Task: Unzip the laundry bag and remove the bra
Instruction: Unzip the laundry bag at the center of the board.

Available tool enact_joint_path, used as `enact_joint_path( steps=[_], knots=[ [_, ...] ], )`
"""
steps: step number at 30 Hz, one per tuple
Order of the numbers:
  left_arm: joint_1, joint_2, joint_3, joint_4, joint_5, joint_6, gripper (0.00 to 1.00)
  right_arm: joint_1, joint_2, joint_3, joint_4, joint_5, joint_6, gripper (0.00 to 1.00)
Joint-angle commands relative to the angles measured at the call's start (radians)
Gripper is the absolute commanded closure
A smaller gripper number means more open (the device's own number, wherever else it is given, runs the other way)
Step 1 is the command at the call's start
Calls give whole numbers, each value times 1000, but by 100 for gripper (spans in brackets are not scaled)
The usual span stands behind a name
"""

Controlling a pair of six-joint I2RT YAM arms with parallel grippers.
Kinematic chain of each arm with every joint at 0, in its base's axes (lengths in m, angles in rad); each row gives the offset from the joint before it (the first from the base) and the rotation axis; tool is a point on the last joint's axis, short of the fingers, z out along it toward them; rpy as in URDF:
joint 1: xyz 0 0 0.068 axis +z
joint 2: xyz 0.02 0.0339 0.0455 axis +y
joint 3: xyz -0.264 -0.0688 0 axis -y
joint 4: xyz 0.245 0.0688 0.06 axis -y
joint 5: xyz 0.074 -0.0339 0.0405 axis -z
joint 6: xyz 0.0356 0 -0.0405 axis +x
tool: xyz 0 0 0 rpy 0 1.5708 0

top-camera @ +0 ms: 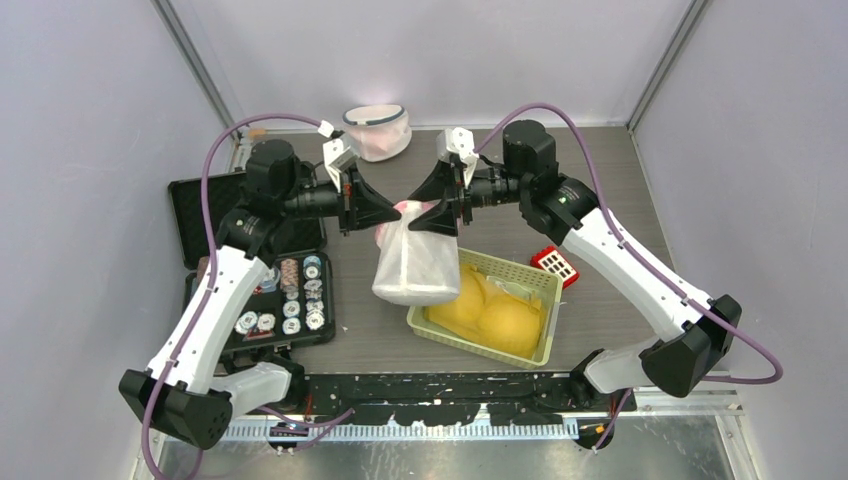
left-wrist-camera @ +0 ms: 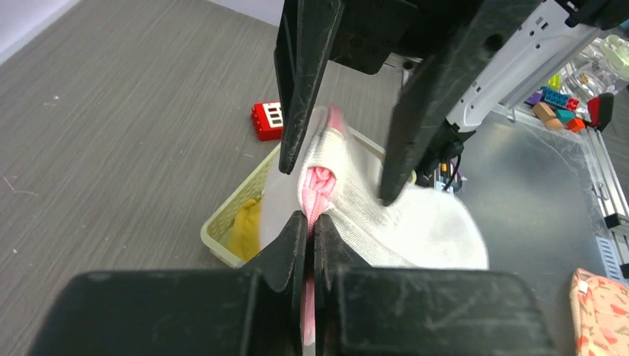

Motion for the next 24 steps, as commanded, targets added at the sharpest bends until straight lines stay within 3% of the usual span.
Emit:
enact_joint_path(
  steps=[1, 9, 17, 19, 24],
  knots=[
    [1, -74, -49, 234, -25, -113, 100, 3, -13, 31, 73, -34, 128, 41],
    [1, -82, -59, 378, 5, -237, 100, -27, -10, -10, 228, -10, 312, 32],
    [1, -87, -71, 443, -18, -302, 100, -31, -15, -45, 298, -19, 349, 33],
    [2, -90, -78, 451, -26, -310, 100, -30, -15, -45, 308, -20, 351, 37],
    [2, -91, -87, 467, -33, -324, 100, -30, -5, -39, 324, -31, 365, 72]
  ],
)
